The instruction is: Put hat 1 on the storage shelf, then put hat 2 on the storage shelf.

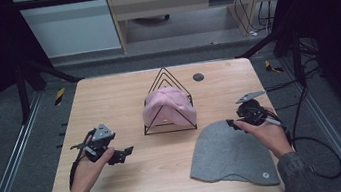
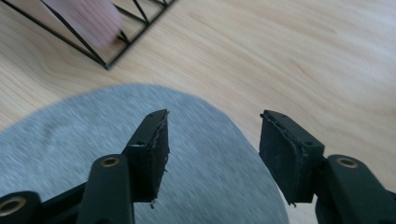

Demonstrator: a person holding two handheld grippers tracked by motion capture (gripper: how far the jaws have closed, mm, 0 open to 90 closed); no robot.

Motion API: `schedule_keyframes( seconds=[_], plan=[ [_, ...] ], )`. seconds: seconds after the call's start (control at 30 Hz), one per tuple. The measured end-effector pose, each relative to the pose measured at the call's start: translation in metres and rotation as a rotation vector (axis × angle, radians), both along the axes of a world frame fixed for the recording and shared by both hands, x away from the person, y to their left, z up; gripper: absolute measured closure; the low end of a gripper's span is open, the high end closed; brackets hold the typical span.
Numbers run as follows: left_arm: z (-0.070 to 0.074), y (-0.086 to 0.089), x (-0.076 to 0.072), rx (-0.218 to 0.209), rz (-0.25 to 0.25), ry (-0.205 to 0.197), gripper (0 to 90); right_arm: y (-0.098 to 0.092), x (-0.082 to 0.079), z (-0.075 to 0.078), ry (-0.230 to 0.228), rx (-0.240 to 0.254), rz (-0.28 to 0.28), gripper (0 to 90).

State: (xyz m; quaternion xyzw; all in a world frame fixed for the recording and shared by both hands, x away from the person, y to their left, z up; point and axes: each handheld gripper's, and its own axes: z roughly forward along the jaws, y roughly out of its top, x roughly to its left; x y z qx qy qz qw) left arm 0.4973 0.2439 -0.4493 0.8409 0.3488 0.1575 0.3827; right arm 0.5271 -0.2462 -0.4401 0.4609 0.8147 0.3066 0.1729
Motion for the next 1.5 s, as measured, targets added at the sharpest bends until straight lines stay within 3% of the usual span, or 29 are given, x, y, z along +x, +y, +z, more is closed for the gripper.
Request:
schedule_keyframes(
  seconds=[0.13,0.4,0.77,0.9,1.1,1.17,1.5],
  plan=[
    [-0.005,0.002,-0.004,0.057,0.001,0.005,8.9,-0.014,-0.005,-0.004,0.036,-0.004,-0.039,43.3],
    [-0.01,0.011,-0.003,0.071,0.035,0.019,8.9,-0.037,-0.013,-0.021,0.104,-0.013,-0.081,46.6],
    [-0.012,0.014,-0.001,0.077,0.041,0.025,8.9,-0.046,-0.013,-0.041,0.164,-0.014,-0.12,48.6],
    [-0.012,0.013,-0.001,0.079,0.038,0.025,9.0,-0.045,-0.014,-0.042,0.163,-0.02,-0.11,53.5],
    [-0.012,0.013,-0.001,0.086,0.042,0.018,9.2,-0.043,-0.015,-0.039,0.15,-0.019,-0.081,79.8],
    [-0.011,0.013,-0.001,0.081,0.043,0.019,9.2,-0.043,-0.016,-0.038,0.136,-0.011,-0.063,84.7],
    [-0.011,0.014,-0.001,0.081,0.046,0.019,9.1,-0.035,-0.024,-0.021,0.079,0.019,-0.015,87.8]
  ],
)
